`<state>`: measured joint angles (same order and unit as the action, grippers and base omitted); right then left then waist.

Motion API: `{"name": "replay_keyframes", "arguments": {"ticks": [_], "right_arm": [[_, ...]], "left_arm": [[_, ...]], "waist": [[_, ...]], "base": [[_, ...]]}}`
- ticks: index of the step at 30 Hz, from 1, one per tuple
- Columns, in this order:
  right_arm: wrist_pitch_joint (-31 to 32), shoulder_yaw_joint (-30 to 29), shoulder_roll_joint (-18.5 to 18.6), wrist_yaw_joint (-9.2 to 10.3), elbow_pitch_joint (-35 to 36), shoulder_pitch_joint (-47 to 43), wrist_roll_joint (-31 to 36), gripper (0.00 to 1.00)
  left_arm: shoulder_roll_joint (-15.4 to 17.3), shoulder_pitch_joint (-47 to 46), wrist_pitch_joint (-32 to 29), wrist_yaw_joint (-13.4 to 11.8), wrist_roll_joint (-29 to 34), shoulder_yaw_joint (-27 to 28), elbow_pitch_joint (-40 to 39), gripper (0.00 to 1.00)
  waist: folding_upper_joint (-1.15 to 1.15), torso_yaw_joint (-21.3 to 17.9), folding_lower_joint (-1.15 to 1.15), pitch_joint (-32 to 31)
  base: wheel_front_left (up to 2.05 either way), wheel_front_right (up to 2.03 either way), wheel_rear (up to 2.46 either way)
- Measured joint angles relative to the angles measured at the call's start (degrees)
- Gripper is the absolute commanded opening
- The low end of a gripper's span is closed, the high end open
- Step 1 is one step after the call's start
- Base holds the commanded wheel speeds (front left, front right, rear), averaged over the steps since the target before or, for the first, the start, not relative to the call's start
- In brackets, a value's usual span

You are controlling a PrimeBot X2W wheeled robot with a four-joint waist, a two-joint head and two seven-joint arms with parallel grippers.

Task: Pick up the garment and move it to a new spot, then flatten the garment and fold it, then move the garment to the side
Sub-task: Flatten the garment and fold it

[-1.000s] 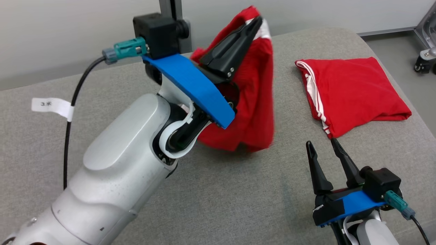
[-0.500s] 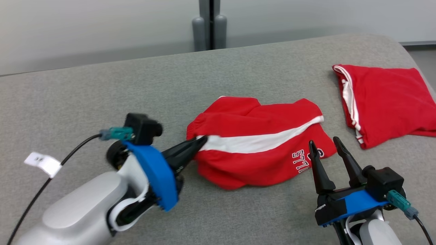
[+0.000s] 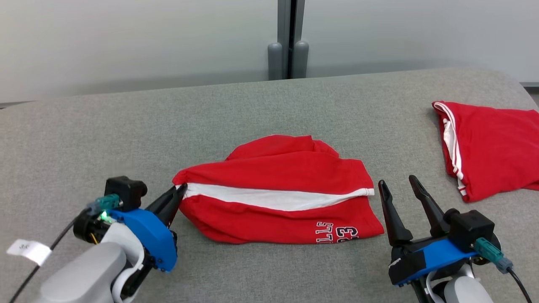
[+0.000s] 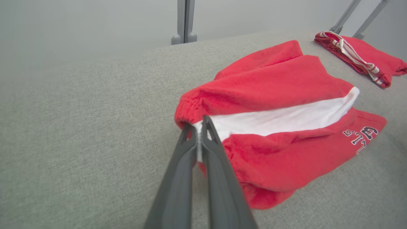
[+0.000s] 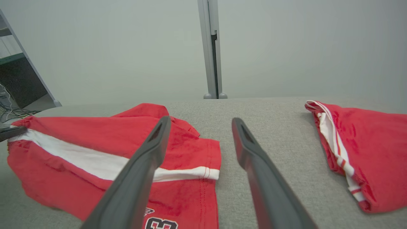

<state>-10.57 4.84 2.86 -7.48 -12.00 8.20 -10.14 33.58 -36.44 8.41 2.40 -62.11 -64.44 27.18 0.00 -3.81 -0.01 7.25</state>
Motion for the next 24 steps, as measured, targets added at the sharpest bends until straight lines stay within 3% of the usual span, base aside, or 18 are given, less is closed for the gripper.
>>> {"name": "replay_keyframes", "arguments": {"ticks": [1,2,3,9,13,19,24], "right_arm": [[0.26,-0.08,0.00,-0.01,0.09,-0.20,0.00,1.00],[0.43,-0.16,-0.01,0.00,0.16,-0.42,0.01,1.00],[0.48,-0.21,0.00,0.00,0.25,-0.59,0.02,1.00],[1.03,-1.14,0.00,0.00,1.18,-1.97,0.33,1.00],[1.35,-2.25,0.01,0.00,1.93,-2.94,0.42,1.00],[1.77,-4.35,0.00,0.00,3.14,-3.99,0.59,1.00],[1.88,-5.56,0.00,0.00,3.67,-4.67,0.57,1.00]], "left_arm": [[-0.54,0.59,0.74,-0.37,-0.21,0.12,0.76,0.22],[-1.18,1.27,1.54,-0.73,-0.47,0.38,1.43,0.58],[-1.65,1.88,2.19,-1.33,-0.49,0.49,1.97,1.00],[-3.74,6.09,5.78,-3.04,-2.04,3.72,2.99,1.00],[-4.17,9.13,6.42,-5.60,-1.12,7.62,2.05,1.00],[-6.20,15.38,6.58,-9.04,7.00,22.17,-5.23,1.00],[-9.71,22.91,6.59,-8.72,16.23,33.71,-11.03,1.00]], "waist": [[0.00,0.10,0.00,-0.30],[0.00,0.19,0.00,-0.60],[0.00,0.26,0.00,-0.86],[0.00,0.74,0.00,-2.03],[0.00,1.45,0.00,-2.40],[0.00,3.01,0.00,-2.48],[0.00,3.94,0.00,-3.22]], "base": [[0.00,0.00,0.00],[0.00,0.00,0.00],[0.00,0.00,0.00],[0.00,0.00,0.00],[0.00,0.00,0.00],[0.00,0.00,0.00],[0.00,0.00,0.00]]}}
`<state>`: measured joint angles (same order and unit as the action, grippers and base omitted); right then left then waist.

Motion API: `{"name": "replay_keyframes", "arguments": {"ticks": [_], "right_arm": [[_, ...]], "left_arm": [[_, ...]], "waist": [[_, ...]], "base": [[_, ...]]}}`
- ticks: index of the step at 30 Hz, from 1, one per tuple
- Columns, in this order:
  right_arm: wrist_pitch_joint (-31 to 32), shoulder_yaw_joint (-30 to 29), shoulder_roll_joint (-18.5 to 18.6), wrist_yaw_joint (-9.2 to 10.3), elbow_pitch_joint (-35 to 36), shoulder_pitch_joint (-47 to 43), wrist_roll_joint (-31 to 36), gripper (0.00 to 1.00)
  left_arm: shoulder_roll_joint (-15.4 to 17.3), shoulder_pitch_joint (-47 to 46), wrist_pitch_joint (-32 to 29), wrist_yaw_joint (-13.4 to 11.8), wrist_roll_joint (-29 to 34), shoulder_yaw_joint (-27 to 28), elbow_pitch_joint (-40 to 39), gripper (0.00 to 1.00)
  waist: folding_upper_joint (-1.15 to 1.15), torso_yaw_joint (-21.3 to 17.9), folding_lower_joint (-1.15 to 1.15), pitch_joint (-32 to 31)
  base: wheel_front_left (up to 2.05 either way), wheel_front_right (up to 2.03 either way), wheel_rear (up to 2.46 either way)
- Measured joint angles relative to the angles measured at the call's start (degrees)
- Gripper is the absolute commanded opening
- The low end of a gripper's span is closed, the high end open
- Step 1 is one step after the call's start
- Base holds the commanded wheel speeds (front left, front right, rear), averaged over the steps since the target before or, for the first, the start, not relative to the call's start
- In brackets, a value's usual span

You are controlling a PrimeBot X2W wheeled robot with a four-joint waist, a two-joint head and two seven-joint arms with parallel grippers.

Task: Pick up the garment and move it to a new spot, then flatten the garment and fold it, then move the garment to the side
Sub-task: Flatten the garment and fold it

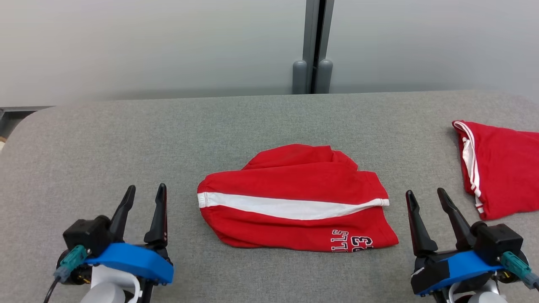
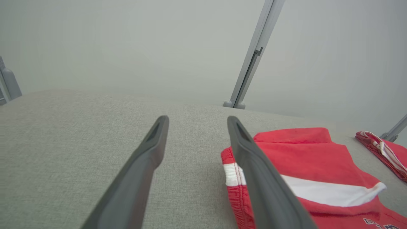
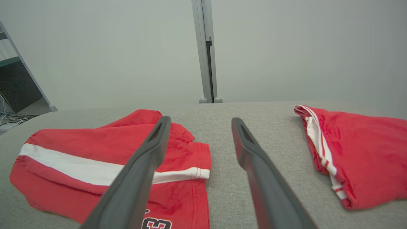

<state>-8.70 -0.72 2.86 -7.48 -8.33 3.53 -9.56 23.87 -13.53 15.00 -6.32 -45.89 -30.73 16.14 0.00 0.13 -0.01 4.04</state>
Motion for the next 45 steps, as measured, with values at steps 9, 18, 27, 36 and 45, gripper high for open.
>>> {"name": "replay_keyframes", "arguments": {"ticks": [9,18,27,36,45], "right_arm": [[0.08,-1.15,0.00,0.00,0.14,-1.04,-0.04,1.00],[0.08,-2.02,0.00,0.00,-0.20,-2.53,0.00,1.00],[0.55,-2.27,0.00,0.00,-0.10,-3.07,-0.19,1.00],[0.48,-1.69,0.00,0.00,-0.18,-3.05,-0.62,1.00],[0.37,-1.07,0.00,0.00,-0.36,-2.79,-0.68,1.00]], "left_arm": [[-6.39,9.35,-0.01,4.69,14.39,14.65,-5.80,1.00],[-9.12,12.33,-0.01,9.57,18.79,19.17,-0.29,1.00],[-9.90,12.14,-0.01,10.83,20.35,20.30,1.99,1.00],[-10.60,12.10,-0.01,11.12,21.63,20.87,2.37,1.00],[-10.95,11.80,-0.01,11.38,21.80,21.14,2.72,1.00]], "waist": [[0.00,0.75,0.00,-1.77],[0.00,0.91,0.00,-3.34],[0.00,0.70,0.00,-3.82],[0.00,0.14,0.00,-3.57],[0.00,-0.25,0.00,-2.89]], "base": [[0.00,0.00,0.00],[0.00,0.00,0.00],[0.00,0.00,0.00],[0.00,0.00,0.00],[0.00,0.00,0.00]]}}
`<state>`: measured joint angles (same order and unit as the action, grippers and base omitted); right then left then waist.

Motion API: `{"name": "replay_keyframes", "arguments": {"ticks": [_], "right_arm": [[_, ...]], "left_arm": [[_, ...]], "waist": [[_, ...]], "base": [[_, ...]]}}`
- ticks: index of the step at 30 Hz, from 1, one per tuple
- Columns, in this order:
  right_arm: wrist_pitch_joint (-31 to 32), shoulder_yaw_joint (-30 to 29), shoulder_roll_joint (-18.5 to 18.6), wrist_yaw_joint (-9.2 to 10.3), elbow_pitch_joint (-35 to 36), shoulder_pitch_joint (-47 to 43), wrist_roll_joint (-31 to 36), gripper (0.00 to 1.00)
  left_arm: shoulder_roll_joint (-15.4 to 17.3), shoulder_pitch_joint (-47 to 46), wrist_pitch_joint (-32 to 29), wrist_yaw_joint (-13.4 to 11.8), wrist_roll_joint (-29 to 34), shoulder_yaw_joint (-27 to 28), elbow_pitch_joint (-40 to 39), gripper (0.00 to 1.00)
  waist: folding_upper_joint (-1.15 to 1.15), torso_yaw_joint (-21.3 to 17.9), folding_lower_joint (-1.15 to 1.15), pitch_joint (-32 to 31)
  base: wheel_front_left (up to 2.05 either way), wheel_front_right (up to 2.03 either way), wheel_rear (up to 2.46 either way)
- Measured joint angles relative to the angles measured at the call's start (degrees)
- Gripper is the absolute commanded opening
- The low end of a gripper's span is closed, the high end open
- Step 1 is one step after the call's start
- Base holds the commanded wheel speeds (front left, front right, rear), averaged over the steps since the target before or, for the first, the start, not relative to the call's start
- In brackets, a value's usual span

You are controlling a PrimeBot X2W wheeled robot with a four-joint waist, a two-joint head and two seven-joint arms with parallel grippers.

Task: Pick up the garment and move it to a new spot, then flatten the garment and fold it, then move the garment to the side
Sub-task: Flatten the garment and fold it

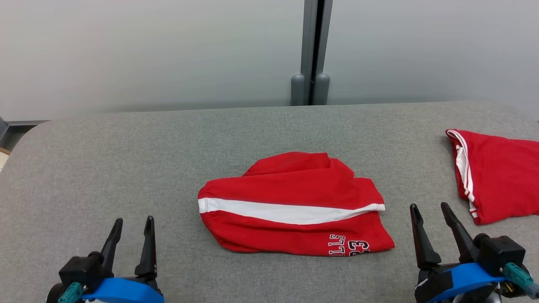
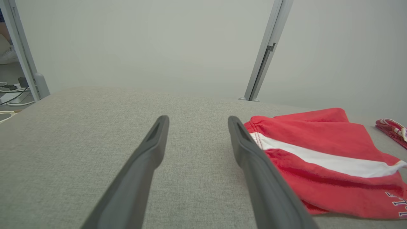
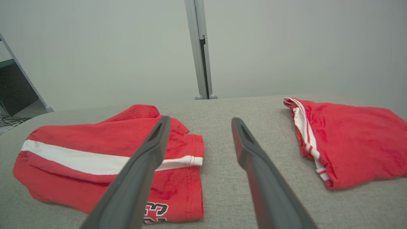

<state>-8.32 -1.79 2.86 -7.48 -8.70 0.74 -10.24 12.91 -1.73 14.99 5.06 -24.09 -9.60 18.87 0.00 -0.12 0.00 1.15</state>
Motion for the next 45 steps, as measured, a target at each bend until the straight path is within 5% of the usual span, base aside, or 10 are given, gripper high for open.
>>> {"name": "replay_keyframes", "arguments": {"ticks": [6,16,30,31,32,34,41,45], "right_arm": [[0.19,0.24,0.00,0.00,0.12,0.34,0.08,1.00],[0.69,3.15,-0.01,0.00,-1.03,3.09,-0.46,1.00],[-0.12,5.42,0.00,0.00,-2.41,4.76,-0.97,1.00],[-0.36,5.48,0.00,0.00,-2.43,4.90,-1.00,1.00],[-0.37,5.55,0.00,0.00,-2.44,5.02,-1.01,1.00],[-0.41,5.59,0.00,0.00,-2.61,5.04,-1.09,1.00],[1.26,6.34,0.01,0.00,-2.31,6.90,-1.68,1.00],[8.40,5.24,-0.02,0.00,-3.19,7.84,-3.19,1.00]], "left_arm": [[-0.03,-2.81,-3.47,0.58,-0.40,-1.89,0.64,1.00],[-1.72,-11.38,-17.49,2.07,-6.46,-10.59,7.37,1.00],[-1.77,-17.45,-21.40,2.15,-12.76,-10.80,14.33,1.00],[-1.82,-17.70,-21.40,2.15,-12.84,-10.85,14.54,0.47],[-1.83,-17.96,-21.37,2.15,-12.92,-11.03,14.66,0.47],[-1.86,-18.36,-20.68,2.15,-13.27,-11.34,14.63,0.00],[-1.11,-18.87,-16.92,2.16,-12.60,-13.40,13.51,0.00],[-0.91,-17.38,-13.26,2.15,-10.34,-14.92,11.82,0.00]], "waist": [[0.00,-0.04,0.00,0.70],[0.00,-0.62,0.00,2.57],[0.00,-3.00,0.01,5.47],[0.00,-3.09,0.01,5.62],[0.00,-3.15,0.01,5.73],[0.00,-3.19,0.01,5.90],[0.00,-2.61,0.00,7.09],[0.00,-1.82,0.01,8.31]], "base": [[0.00,0.00,0.00],[0.00,0.00,0.00],[0.00,0.00,0.00],[0.00,0.00,0.00],[0.00,0.00,0.00],[0.00,0.00,0.00],[0.00,0.00,0.00],[0.00,0.00,0.00]]}}
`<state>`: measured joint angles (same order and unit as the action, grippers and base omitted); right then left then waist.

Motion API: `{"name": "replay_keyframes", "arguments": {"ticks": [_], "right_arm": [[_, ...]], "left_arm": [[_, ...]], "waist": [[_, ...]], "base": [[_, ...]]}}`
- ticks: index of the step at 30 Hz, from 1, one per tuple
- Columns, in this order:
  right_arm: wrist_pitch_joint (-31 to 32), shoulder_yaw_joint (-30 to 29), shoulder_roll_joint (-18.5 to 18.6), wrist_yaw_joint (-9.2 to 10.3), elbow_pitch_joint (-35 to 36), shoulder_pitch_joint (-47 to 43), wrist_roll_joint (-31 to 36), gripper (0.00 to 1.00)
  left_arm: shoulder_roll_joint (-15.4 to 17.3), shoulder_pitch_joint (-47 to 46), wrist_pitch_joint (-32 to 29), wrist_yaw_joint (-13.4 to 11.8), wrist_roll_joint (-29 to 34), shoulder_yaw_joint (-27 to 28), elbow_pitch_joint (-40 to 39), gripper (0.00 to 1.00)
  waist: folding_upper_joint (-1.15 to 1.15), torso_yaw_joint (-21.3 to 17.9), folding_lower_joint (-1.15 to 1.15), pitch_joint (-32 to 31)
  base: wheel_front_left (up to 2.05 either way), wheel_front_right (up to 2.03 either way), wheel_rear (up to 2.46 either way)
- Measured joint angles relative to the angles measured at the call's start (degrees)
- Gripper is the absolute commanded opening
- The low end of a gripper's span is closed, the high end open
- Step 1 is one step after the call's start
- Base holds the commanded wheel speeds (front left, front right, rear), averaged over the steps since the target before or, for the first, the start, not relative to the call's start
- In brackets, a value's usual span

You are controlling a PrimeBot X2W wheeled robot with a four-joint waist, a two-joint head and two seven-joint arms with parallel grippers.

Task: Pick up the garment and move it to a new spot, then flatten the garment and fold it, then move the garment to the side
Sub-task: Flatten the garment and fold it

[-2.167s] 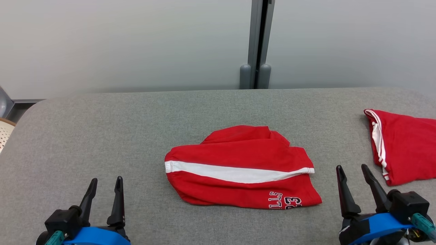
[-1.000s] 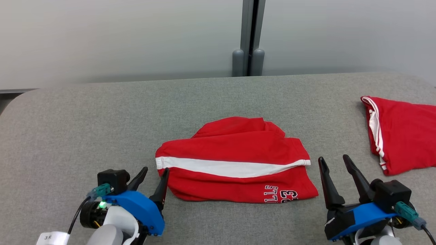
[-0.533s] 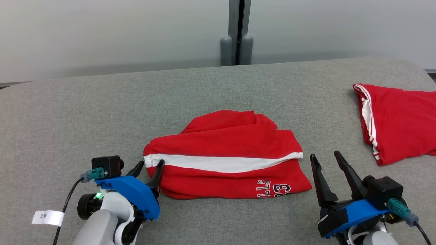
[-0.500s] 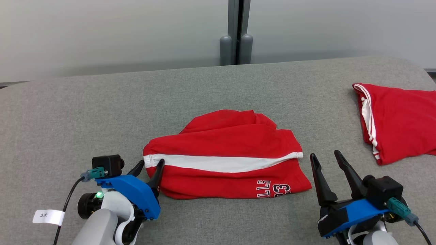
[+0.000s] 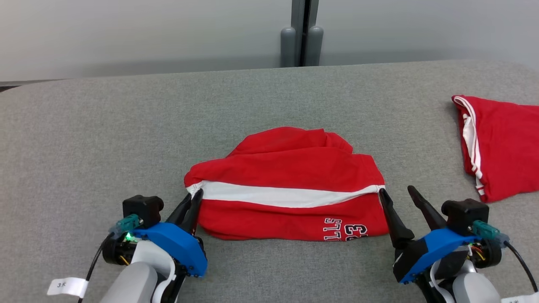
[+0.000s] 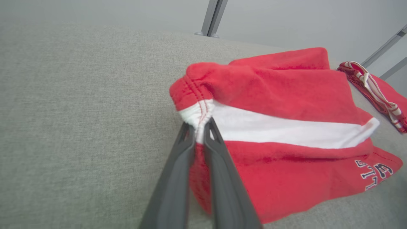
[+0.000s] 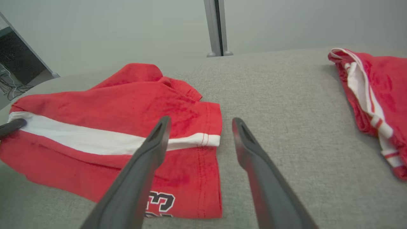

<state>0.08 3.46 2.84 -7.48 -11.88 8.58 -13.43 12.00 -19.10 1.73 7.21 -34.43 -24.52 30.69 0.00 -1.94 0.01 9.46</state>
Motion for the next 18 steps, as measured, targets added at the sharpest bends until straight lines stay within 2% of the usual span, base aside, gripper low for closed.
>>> {"name": "replay_keyframes", "arguments": {"ticks": [4,7,13,18], "right_arm": [[6.77,-2.13,0.02,0.00,-2.31,1.12,0.15,1.00],[9.49,-3.19,0.02,0.00,-3.94,3.03,0.14,1.00],[12.72,-3.23,0.03,0.00,-8.39,6.26,-0.27,1.00],[12.76,-1.24,0.01,0.00,-10.07,7.73,-0.43,1.00]], "left_arm": [[-0.41,1.01,3.25,-0.14,1.43,-1.04,-0.91,0.00],[-0.87,1.10,4.26,-0.16,1.79,-1.60,-0.90,0.00],[-1.09,0.93,4.92,-0.16,1.89,-2.09,-0.20,0.00],[-1.11,0.32,5.02,-0.16,1.70,-2.37,0.13,0.00]], "waist": [[0.00,1.34,0.00,1.08],[0.00,2.34,0.00,1.70],[0.00,3.33,0.00,1.94],[0.00,3.49,0.00,1.70]], "base": [[0.00,0.00,0.00],[0.00,0.00,0.00],[0.00,0.00,0.00],[0.00,0.00,0.00]]}}
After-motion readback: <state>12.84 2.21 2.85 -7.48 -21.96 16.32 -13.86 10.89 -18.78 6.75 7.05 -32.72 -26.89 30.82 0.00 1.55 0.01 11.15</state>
